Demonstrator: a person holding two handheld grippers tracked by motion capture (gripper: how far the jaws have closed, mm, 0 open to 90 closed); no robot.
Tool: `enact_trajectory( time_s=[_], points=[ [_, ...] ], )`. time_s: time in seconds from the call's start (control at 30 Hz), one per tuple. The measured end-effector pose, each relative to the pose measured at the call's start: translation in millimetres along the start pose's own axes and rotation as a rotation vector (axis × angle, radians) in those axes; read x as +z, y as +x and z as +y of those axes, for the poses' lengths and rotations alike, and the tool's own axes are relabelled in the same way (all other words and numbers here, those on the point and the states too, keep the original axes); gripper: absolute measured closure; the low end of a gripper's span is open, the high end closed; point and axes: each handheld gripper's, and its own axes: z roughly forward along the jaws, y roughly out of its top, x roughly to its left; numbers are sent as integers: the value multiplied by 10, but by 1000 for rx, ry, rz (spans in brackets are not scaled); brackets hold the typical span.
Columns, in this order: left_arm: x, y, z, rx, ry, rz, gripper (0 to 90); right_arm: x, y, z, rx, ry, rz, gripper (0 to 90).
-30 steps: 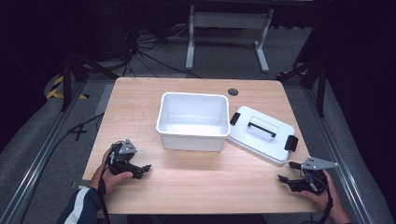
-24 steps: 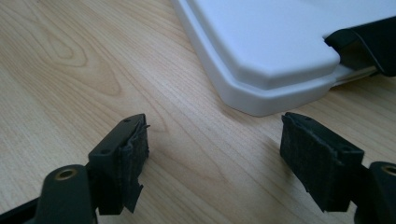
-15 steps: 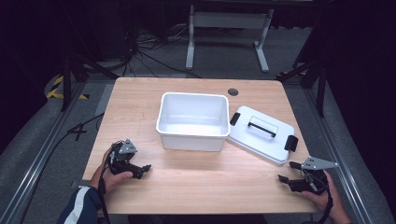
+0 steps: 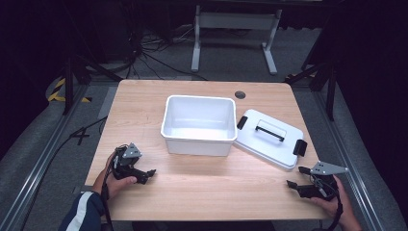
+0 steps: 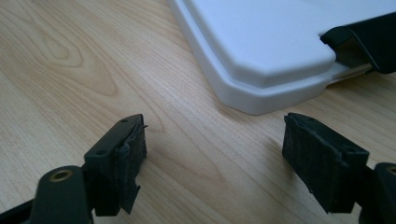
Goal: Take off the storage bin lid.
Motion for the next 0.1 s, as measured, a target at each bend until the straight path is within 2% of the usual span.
enact_trajectory(
  time_s=[0.1],
  points=[
    [2,6,4,4,-3,6,2,0,-1,0,-1,0,0,219]
  ],
)
